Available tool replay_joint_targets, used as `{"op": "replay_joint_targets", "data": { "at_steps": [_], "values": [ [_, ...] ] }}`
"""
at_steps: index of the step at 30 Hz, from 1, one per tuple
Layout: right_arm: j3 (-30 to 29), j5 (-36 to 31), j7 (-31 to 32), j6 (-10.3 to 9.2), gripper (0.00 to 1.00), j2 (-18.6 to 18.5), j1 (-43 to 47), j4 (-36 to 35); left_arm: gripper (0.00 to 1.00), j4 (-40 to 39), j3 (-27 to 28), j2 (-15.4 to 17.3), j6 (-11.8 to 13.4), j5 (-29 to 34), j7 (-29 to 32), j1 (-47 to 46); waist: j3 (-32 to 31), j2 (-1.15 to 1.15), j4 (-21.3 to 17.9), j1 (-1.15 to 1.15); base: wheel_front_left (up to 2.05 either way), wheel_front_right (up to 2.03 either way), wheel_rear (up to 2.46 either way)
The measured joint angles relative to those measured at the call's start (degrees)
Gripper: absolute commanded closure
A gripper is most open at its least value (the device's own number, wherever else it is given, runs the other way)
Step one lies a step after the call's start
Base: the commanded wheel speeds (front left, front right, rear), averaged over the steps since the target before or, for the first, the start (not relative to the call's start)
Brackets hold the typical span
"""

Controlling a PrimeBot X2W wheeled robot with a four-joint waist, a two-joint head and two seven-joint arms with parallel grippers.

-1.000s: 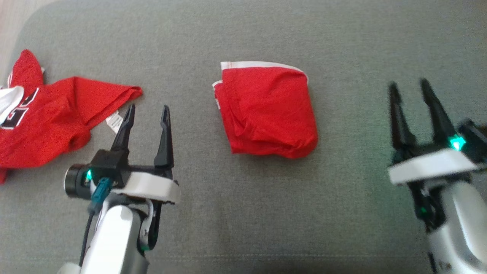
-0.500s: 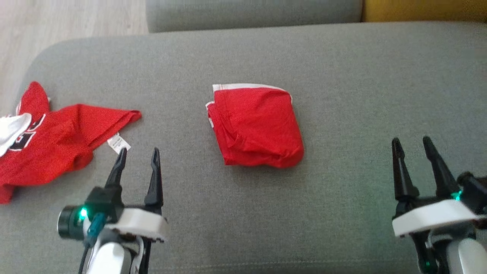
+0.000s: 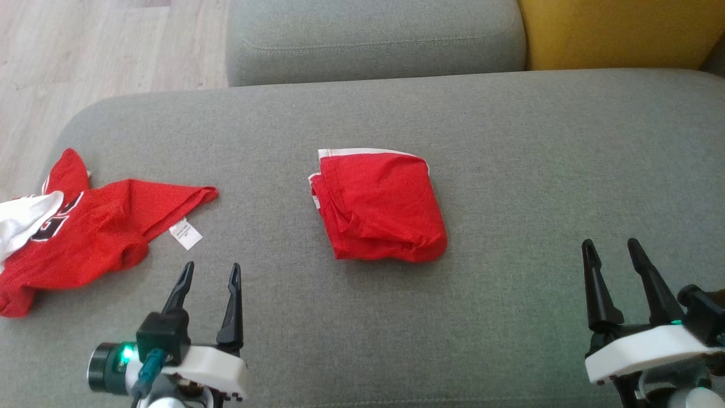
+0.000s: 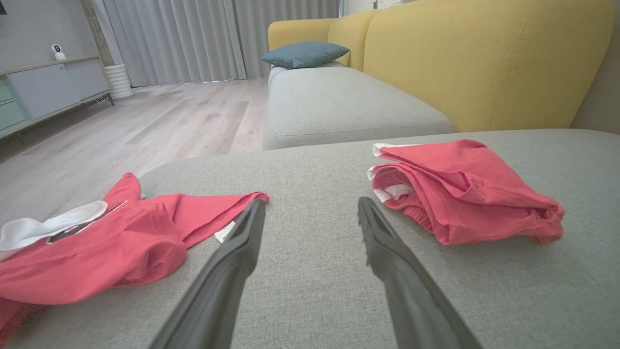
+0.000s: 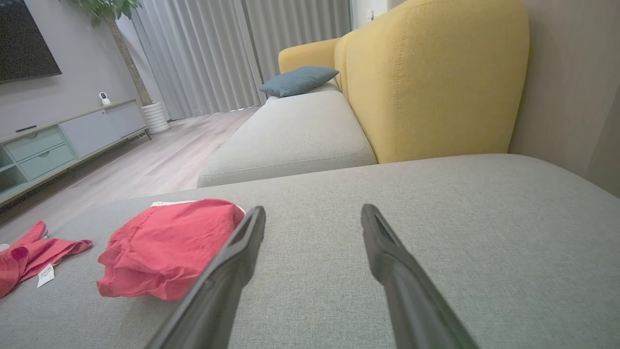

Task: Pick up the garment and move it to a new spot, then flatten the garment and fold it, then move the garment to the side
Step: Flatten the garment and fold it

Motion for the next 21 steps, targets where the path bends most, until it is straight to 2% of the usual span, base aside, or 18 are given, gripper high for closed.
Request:
{"op": "replay_joint_targets", "data": {
  "at_steps": [21],
  "values": [
    [-0.27, -0.48, 0.94, 0.00, 0.00, 0.78, 0.00, -0.62, 0.00, -0.77, -0.49, 0.60, 0.92, 0.20, 0.18, -0.03, 0.33, 0.00, 0.31, 0.00, 0.00, 0.00, 0.00]
  ]
}}
